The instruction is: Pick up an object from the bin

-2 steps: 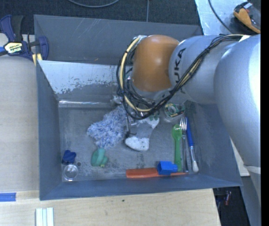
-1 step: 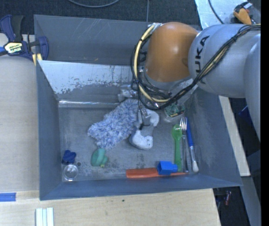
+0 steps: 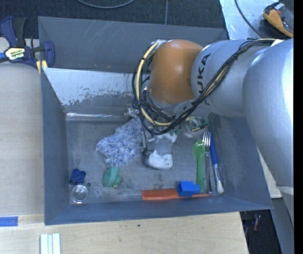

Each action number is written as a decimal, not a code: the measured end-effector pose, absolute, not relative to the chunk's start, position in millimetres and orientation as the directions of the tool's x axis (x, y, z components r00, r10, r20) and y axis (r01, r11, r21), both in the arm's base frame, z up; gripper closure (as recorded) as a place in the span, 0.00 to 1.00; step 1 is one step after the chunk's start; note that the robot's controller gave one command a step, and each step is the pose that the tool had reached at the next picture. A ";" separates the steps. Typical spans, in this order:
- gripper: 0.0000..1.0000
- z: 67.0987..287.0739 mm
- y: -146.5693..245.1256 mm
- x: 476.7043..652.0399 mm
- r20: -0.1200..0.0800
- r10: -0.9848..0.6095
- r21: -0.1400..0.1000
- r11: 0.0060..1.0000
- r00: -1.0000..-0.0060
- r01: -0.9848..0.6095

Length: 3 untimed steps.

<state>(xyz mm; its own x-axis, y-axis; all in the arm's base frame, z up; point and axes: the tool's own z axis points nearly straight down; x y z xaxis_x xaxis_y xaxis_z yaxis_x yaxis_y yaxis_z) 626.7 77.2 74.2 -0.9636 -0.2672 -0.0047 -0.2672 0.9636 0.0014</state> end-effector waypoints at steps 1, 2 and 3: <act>0.00 72.0 81.7 625.8 -0.011 -0.720 -0.010 0.694 -0.694 -0.720; 1.00 75.3 77.3 628.0 -0.011 -0.303 0.000 0.953 -0.953 -0.303; 1.00 75.4 77.3 628.0 -0.011 -0.304 0.000 0.953 -0.953 -0.304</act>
Offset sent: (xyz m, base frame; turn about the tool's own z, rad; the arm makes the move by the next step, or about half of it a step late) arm 0.0000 0.0003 0.0001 -0.0387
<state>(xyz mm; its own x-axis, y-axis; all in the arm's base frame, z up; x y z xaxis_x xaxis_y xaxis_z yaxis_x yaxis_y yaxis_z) 628.0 77.3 75.4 -0.9527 -0.3036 -0.0109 -0.3036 0.9528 -0.0003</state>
